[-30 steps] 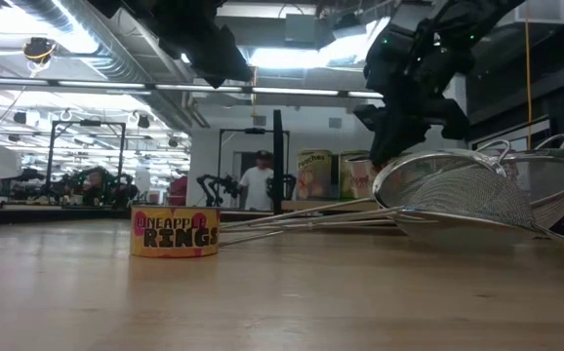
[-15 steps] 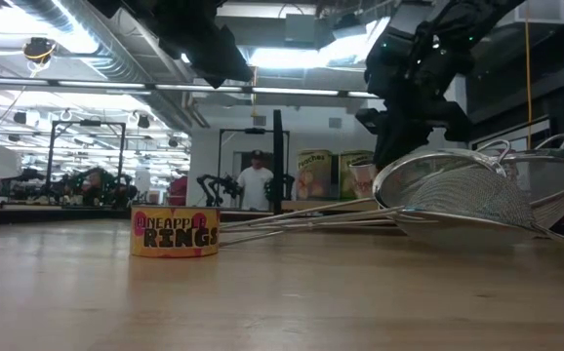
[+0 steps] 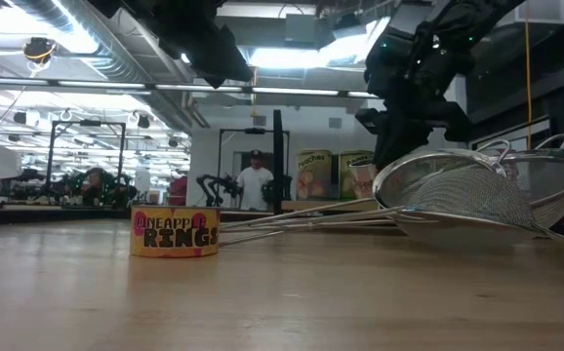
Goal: Pick and place cans onto a shelf
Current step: Put the canned diced tomatoes on the shelf
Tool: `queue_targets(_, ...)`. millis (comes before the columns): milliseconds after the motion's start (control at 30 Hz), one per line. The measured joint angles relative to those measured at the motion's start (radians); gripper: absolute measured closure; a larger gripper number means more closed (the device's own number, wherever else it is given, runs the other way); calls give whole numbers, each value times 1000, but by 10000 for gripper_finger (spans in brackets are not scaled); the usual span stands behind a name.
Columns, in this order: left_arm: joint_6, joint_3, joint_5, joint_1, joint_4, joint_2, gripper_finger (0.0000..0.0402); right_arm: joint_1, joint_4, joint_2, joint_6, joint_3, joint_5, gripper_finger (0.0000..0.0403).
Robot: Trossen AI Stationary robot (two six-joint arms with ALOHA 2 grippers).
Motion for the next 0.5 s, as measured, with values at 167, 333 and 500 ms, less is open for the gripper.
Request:
queue_targets(167,0,0,0,0,0,0,312,0,0,0,0,0,0,373)
queue_targets(333,-1,0,0,0,0,0,312,0,0,0,0,0,5,366)
queue_targets(500,-1,0,0,0,0,0,312,0,-2,0,27,0,46,338)
